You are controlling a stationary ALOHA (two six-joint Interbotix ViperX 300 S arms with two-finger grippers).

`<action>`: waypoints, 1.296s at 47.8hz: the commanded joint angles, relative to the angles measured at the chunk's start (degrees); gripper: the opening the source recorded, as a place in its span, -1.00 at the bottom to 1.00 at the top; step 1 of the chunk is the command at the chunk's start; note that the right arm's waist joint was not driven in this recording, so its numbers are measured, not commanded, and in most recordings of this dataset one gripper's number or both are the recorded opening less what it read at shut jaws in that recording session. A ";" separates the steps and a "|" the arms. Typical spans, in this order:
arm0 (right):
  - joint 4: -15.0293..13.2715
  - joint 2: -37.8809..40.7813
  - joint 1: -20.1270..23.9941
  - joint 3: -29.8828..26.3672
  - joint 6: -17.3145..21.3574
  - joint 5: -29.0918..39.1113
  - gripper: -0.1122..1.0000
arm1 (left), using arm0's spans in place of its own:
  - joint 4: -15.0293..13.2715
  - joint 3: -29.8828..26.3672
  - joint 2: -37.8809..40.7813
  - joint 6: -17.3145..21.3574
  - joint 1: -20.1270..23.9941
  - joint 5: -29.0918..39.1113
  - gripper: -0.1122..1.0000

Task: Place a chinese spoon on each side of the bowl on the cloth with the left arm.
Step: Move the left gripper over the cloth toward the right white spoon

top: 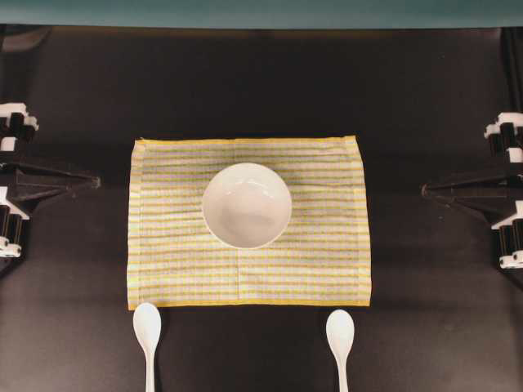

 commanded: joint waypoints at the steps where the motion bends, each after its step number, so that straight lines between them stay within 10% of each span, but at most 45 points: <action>1: 0.09 0.18 0.00 -0.44 -0.26 -0.44 -0.74 | 2.11 -1.49 2.37 -3.87 -3.52 -0.26 -0.70; 27: 0.09 -1.93 0.00 0.00 -0.18 5.71 -0.80 | 2.20 -11.95 28.56 -41.31 -4.83 0.09 -0.80; 48: 0.09 -2.11 0.00 1.14 -0.18 5.80 -0.80 | 2.29 -26.19 49.66 -43.42 -7.03 1.85 -0.68; 62: 0.18 -2.20 0.09 1.58 -0.09 5.80 -0.80 | 2.29 -36.12 60.64 -43.15 -7.65 7.82 0.40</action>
